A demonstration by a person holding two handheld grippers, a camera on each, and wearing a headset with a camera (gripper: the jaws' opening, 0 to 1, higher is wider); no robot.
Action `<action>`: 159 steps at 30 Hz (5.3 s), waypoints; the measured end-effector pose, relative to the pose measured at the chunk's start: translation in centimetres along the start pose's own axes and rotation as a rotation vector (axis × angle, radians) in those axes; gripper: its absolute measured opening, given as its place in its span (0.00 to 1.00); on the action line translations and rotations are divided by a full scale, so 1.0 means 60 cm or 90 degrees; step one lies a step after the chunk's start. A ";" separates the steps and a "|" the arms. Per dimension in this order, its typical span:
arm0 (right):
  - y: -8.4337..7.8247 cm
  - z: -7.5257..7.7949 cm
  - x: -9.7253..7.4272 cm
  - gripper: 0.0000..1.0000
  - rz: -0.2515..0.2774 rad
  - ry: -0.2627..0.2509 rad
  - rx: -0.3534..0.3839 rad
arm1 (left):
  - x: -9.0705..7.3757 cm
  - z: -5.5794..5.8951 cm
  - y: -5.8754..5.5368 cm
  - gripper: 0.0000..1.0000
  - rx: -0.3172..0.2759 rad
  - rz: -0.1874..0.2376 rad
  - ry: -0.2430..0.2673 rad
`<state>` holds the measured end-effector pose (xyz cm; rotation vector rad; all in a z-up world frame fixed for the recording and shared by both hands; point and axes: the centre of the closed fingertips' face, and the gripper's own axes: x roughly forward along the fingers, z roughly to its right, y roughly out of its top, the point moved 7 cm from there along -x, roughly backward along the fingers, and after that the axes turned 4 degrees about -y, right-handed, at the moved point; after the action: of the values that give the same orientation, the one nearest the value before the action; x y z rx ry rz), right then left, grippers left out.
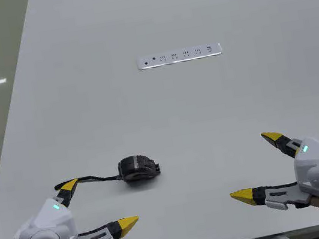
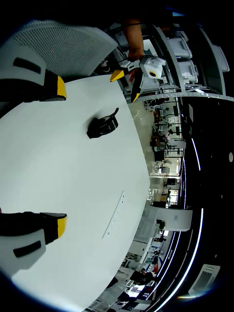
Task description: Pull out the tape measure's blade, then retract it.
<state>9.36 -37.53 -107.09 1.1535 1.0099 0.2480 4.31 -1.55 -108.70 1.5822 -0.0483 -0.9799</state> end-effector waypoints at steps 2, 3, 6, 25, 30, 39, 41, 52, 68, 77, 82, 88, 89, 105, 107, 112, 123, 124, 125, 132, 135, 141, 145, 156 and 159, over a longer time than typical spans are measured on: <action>0.000 0.000 0.000 0.96 0.000 0.001 0.000 | 0.000 0.001 0.001 0.99 0.001 0.000 -0.001; 0.000 0.000 0.000 0.96 0.000 0.001 0.000 | 0.000 0.001 0.001 0.99 0.001 0.000 -0.001; 0.000 0.000 0.000 0.96 0.000 0.001 0.000 | 0.000 0.001 0.002 0.99 0.002 0.001 -0.002; -0.003 0.003 0.001 0.93 -0.006 0.008 -0.002 | 0.005 -0.004 0.004 0.96 0.017 -0.012 -0.012; -0.005 0.005 0.004 0.93 -0.009 0.011 -0.003 | 0.008 -0.008 0.005 0.95 0.023 -0.017 -0.014; -0.005 0.009 0.011 0.90 -0.017 0.022 -0.015 | 0.019 -0.014 0.003 0.91 0.043 -0.037 -0.027; -0.004 0.010 0.012 0.89 -0.016 0.025 -0.021 | 0.021 -0.015 0.004 0.90 0.058 -0.036 -0.033; 0.000 0.016 0.028 0.82 -0.017 0.046 -0.054 | 0.037 -0.031 0.006 0.79 0.088 -0.062 -0.057; 0.002 0.029 0.058 0.69 -0.011 0.081 -0.093 | 0.073 -0.052 0.009 0.69 0.143 -0.107 -0.105; 0.004 0.035 0.082 0.64 -0.010 0.107 -0.111 | 0.097 -0.066 0.018 0.63 0.187 -0.126 -0.132; 0.008 0.036 0.096 0.61 -0.011 0.127 -0.123 | 0.112 -0.076 0.019 0.61 0.213 -0.145 -0.149; 0.010 0.036 0.114 0.58 -0.012 0.148 -0.137 | 0.128 -0.080 0.018 0.56 0.229 -0.159 -0.174; 0.010 0.036 0.116 0.58 -0.012 0.151 -0.140 | 0.131 -0.080 0.017 0.56 0.232 -0.162 -0.179; 0.011 0.031 0.172 0.53 -0.004 0.218 -0.178 | 0.181 -0.090 0.013 0.46 0.300 -0.211 -0.245; 0.011 0.029 0.177 0.51 -0.006 0.224 -0.183 | 0.185 -0.089 0.012 0.45 0.304 -0.216 -0.252; 0.010 0.025 0.193 0.49 -0.010 0.239 -0.192 | 0.197 -0.090 0.012 0.44 0.318 -0.229 -0.265; 0.007 0.015 0.233 0.46 -0.015 0.270 -0.205 | 0.221 -0.086 0.004 0.40 0.360 -0.261 -0.301; 0.007 0.014 0.236 0.45 -0.015 0.273 -0.207 | 0.223 -0.086 0.004 0.40 0.368 -0.260 -0.303; 0.007 0.012 0.241 0.45 -0.013 0.277 -0.210 | 0.225 -0.085 0.003 0.40 0.370 -0.265 -0.304; 0.007 -0.002 0.268 0.42 -0.011 0.301 -0.227 | 0.235 -0.087 -0.003 0.38 0.377 -0.287 -0.322; 0.006 -0.007 0.279 0.41 -0.013 0.314 -0.232 | 0.238 -0.088 -0.008 0.38 0.376 -0.296 -0.334; 0.009 -0.020 0.295 0.41 -0.018 0.336 -0.238 | 0.244 -0.087 -0.014 0.36 0.383 -0.308 -0.351; 0.009 -0.029 0.310 0.39 -0.018 0.349 -0.240 | 0.248 -0.084 -0.020 0.34 0.393 -0.310 -0.363; 0.007 -0.053 0.342 0.34 -0.013 0.377 -0.246 | 0.248 -0.082 -0.020 0.33 0.403 -0.288 -0.371; 0.005 -0.061 0.350 0.33 -0.014 0.388 -0.250 | 0.247 -0.082 -0.020 0.32 0.400 -0.279 -0.371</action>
<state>18.40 -21.73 -118.19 0.7122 1.4259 0.7770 16.22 -5.18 -118.23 1.8469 -0.4675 -1.8870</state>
